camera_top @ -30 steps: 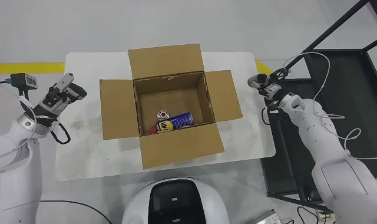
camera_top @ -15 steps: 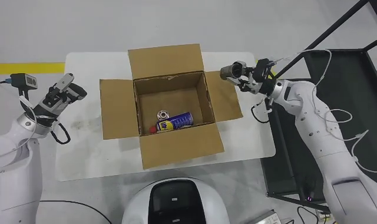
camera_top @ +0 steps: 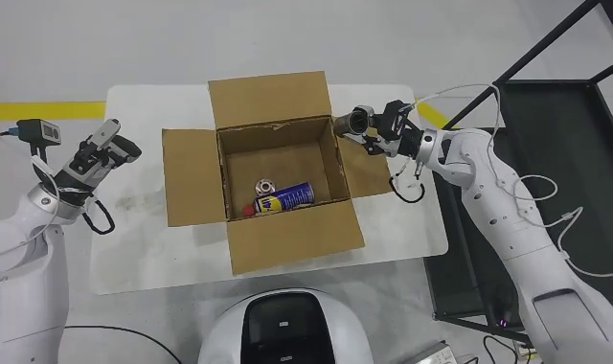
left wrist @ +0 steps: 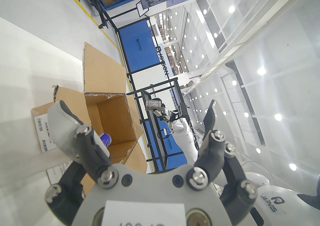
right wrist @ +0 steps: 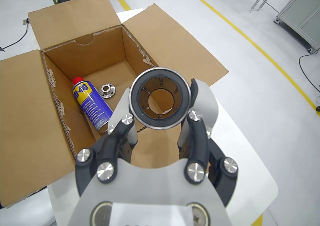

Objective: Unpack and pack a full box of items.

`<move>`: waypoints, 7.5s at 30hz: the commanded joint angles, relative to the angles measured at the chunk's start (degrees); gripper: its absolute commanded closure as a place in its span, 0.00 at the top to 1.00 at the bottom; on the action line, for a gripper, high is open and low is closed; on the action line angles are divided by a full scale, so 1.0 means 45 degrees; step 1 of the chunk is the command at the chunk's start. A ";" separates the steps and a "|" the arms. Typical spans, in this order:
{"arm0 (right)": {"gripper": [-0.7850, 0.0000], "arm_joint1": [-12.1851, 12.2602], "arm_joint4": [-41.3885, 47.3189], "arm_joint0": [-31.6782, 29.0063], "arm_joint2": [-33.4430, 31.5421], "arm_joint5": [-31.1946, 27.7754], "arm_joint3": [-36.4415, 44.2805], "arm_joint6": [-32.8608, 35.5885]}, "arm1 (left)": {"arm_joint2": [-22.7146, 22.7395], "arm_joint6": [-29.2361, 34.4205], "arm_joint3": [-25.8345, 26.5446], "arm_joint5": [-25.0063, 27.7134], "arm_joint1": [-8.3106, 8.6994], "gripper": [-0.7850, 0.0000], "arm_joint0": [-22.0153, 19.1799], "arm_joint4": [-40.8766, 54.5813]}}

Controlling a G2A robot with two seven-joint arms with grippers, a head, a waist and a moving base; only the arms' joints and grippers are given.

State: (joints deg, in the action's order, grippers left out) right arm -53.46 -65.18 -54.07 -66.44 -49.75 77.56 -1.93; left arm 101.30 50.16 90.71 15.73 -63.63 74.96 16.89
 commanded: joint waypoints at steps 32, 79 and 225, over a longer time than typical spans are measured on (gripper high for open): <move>0.00 -0.3743 -0.0188 0.5463 0.7780 -0.0481 -0.5707 0.1752 | 0.0000 0.0000 0.0000 0.0000 0.0000 1.00 0.0000 0.0000; 1.00 -0.3811 0.3001 0.5485 0.8074 -0.1833 -0.6485 -0.1452 | -0.0372 0.0119 -0.1748 -0.0590 0.0200 1.00 -0.0425 0.0118; 1.00 -0.1485 1.9167 0.2331 0.3921 0.5671 -0.1459 1.0843 | -0.5268 0.0066 -0.5462 0.2363 0.0158 1.00 -0.5571 -0.1438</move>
State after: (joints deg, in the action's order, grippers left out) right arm -59.94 21.63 -44.11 -49.10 -24.46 71.63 46.85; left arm 78.73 49.65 68.14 25.96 -62.71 51.80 10.14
